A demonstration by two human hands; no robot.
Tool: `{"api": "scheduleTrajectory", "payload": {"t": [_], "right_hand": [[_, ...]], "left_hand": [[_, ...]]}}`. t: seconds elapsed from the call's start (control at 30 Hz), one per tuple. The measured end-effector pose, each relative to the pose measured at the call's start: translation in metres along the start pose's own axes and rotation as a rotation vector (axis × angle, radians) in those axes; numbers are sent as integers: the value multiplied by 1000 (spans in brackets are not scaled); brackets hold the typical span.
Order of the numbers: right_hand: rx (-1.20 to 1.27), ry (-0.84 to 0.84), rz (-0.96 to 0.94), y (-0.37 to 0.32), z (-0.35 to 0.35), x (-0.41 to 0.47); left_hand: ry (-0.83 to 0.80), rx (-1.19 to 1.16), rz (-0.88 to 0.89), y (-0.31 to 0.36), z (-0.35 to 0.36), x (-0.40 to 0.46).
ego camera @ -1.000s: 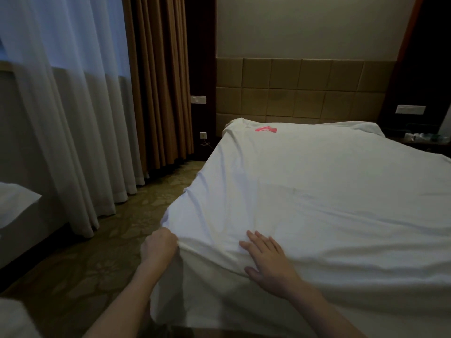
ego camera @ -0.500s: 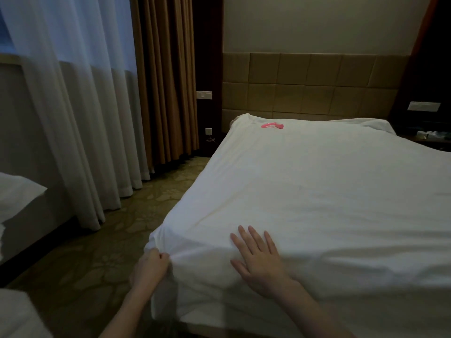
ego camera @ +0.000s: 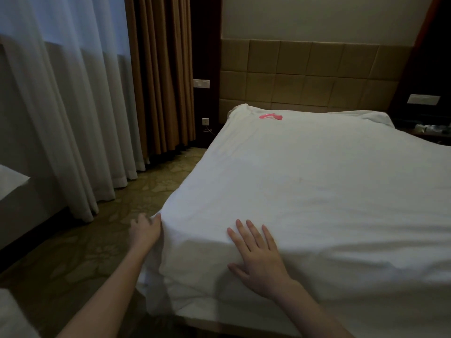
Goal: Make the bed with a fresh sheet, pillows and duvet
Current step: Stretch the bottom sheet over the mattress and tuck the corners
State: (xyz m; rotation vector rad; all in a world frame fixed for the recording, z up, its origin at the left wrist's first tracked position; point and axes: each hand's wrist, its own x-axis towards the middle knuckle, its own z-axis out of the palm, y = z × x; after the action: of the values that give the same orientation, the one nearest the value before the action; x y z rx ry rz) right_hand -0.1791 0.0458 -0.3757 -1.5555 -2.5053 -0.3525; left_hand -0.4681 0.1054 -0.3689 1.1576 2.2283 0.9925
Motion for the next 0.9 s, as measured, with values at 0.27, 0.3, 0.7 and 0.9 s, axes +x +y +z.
{"api": "scheduleTrajectory", "payload": {"t": [0.27, 0.3, 0.7, 0.9], "right_hand": [[-2, 40, 4, -3, 1, 0], [0, 55, 2, -3, 2, 0], [119, 203, 23, -24, -29, 45], [76, -157, -88, -53, -21, 79]], "left_hand": [[62, 239, 142, 10, -16, -1], [118, 339, 193, 11, -17, -4], [89, 681, 320, -11, -12, -17], [218, 109, 550, -40, 6, -46]]}}
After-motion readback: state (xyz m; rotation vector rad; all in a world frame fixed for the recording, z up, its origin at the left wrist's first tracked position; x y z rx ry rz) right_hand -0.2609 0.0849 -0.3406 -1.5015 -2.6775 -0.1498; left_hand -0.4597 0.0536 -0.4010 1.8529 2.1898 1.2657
